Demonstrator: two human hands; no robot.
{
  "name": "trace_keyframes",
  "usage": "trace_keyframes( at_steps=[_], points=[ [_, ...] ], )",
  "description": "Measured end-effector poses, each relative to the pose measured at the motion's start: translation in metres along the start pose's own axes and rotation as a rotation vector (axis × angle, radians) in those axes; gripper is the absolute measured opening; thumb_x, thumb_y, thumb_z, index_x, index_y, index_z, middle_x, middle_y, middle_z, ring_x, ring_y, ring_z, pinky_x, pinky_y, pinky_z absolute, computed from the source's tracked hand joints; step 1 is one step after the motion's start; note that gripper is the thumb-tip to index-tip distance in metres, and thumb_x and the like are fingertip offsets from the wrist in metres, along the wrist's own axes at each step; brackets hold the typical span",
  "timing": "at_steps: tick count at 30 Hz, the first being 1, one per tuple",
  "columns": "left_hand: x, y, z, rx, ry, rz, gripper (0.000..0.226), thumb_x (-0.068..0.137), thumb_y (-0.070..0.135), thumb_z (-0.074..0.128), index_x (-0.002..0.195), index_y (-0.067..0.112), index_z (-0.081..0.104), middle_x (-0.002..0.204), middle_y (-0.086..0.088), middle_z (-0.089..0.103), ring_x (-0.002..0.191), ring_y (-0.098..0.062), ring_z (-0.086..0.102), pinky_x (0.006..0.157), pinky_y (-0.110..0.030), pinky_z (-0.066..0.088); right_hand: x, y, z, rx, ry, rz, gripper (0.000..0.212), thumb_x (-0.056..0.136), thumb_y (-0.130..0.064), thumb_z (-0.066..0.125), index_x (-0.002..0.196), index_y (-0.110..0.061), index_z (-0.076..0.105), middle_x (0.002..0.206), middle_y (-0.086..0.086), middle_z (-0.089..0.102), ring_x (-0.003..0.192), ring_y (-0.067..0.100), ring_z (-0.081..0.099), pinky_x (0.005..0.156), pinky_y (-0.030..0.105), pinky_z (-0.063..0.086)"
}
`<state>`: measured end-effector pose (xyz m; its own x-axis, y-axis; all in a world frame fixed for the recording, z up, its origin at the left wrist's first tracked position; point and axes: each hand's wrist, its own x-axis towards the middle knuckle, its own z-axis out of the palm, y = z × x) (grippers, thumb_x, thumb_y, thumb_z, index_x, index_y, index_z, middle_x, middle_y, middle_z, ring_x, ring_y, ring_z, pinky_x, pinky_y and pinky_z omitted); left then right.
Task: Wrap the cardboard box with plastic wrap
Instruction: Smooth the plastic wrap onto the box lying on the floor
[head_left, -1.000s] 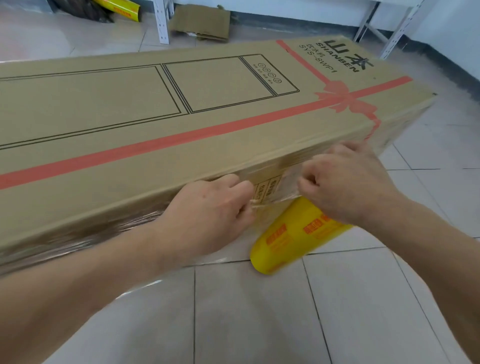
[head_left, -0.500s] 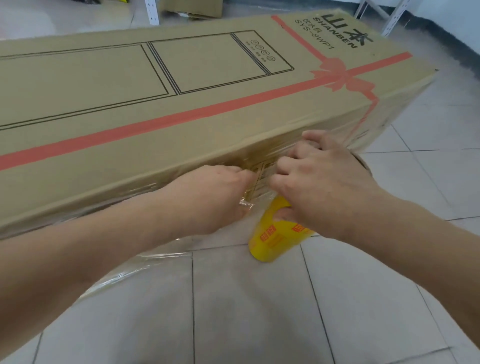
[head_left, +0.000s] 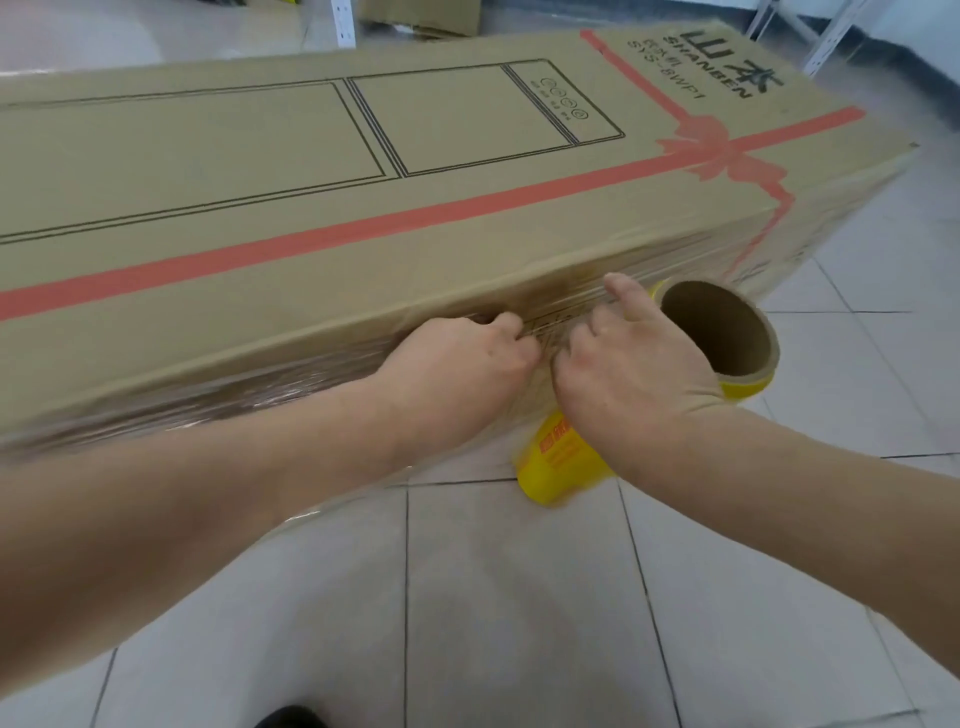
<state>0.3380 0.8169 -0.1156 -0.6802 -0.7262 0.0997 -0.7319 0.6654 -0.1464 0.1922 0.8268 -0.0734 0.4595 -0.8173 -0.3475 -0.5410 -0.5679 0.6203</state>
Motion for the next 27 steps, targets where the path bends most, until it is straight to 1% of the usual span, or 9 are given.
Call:
trace_keyframes(
  at_steps=[2,3,6,8,10,12,15,21,27],
  points=[
    [0.004,0.003,0.005,0.026,-0.08,-0.118,0.027,0.09,-0.003,0.044,0.11,0.01,0.056,0.107,-0.01,0.057,0.081,-0.037,0.07,0.044,-0.031,0.01,-0.001,0.0,0.003,0.032,-0.007,0.007,0.041,0.101,-0.015,0.028,0.134,-0.009,0.051,0.129,0.014,0.057,0.125,0.034,0.046,0.119,0.054,0.0],
    [0.003,0.005,0.001,0.002,-0.093,-0.146,0.032,0.089,-0.003,0.036,0.109,0.011,0.056,0.106,-0.01,0.058,0.081,-0.037,0.071,0.043,-0.031,0.009,-0.002,-0.001,0.003,0.046,0.0,0.012,0.043,0.099,-0.013,0.024,0.133,-0.008,0.051,0.128,0.014,0.057,0.125,0.034,0.046,0.119,0.054,0.001],
    [0.002,0.005,-0.004,0.0,-0.014,-0.124,0.023,0.075,-0.003,0.045,0.086,0.009,0.062,0.077,-0.011,0.063,0.049,-0.035,0.066,0.045,-0.023,-0.003,-0.002,-0.004,0.004,0.047,0.056,0.028,0.061,0.086,-0.011,0.011,0.13,-0.008,0.052,0.123,0.013,0.059,0.121,0.035,0.048,0.119,0.054,0.005],
    [0.004,0.006,-0.003,0.007,-0.104,-0.134,0.022,0.087,-0.004,0.049,0.102,0.009,0.06,0.094,-0.013,0.066,0.071,-0.039,0.072,0.042,-0.031,0.012,0.0,-0.006,0.009,0.052,0.094,0.03,0.06,0.086,-0.012,0.012,0.129,-0.008,0.054,0.123,0.013,0.06,0.12,0.036,0.05,0.12,0.053,0.008],
    [0.008,0.005,0.005,0.021,-0.149,-0.165,0.025,0.098,0.001,0.039,0.116,0.011,0.052,0.111,-0.011,0.063,0.093,-0.039,0.07,0.056,-0.038,0.03,0.004,-0.014,0.021,0.052,0.117,0.038,0.056,0.086,-0.013,0.019,0.122,-0.009,0.062,0.113,0.012,0.066,0.111,0.034,0.057,0.119,0.052,0.016],
    [0.006,-0.001,0.006,0.002,-0.032,-0.048,0.028,0.088,-0.004,0.036,0.103,0.007,0.057,0.093,-0.014,0.066,0.073,-0.038,0.071,0.051,-0.034,0.029,0.006,-0.024,0.033,0.002,0.137,0.066,0.047,0.082,-0.014,0.03,0.101,-0.008,0.072,0.089,0.013,0.07,0.091,0.034,0.064,0.113,0.051,0.031],
    [-0.004,-0.013,0.018,-0.023,0.175,0.079,0.017,0.062,-0.008,0.051,0.069,0.006,0.056,0.054,-0.013,0.053,0.03,-0.027,0.05,0.04,-0.019,0.017,0.011,-0.034,0.056,0.022,0.264,0.074,0.035,0.081,-0.012,0.038,0.084,-0.004,0.072,0.072,0.015,0.064,0.078,0.036,0.063,0.107,0.05,0.039],
    [-0.003,-0.01,0.027,-0.029,0.178,0.006,0.043,0.041,-0.017,0.08,0.07,0.005,0.056,0.054,-0.014,0.051,0.027,-0.026,0.046,0.034,-0.02,0.024,0.013,-0.029,0.079,0.118,0.477,0.145,0.038,0.084,-0.005,0.029,0.074,-0.003,0.066,0.066,0.016,0.06,0.076,0.036,0.06,0.11,0.05,0.034],
    [-0.004,-0.01,0.03,-0.047,0.185,0.122,0.024,0.054,-0.005,0.057,0.074,0.008,0.057,0.065,-0.013,0.058,0.029,-0.027,0.047,0.039,-0.02,0.016,0.011,-0.047,0.087,0.286,0.451,0.14,0.046,0.087,-0.009,0.027,0.096,0.001,0.071,0.089,0.019,0.069,0.095,0.039,0.063,0.113,0.046,0.023]
  ],
)
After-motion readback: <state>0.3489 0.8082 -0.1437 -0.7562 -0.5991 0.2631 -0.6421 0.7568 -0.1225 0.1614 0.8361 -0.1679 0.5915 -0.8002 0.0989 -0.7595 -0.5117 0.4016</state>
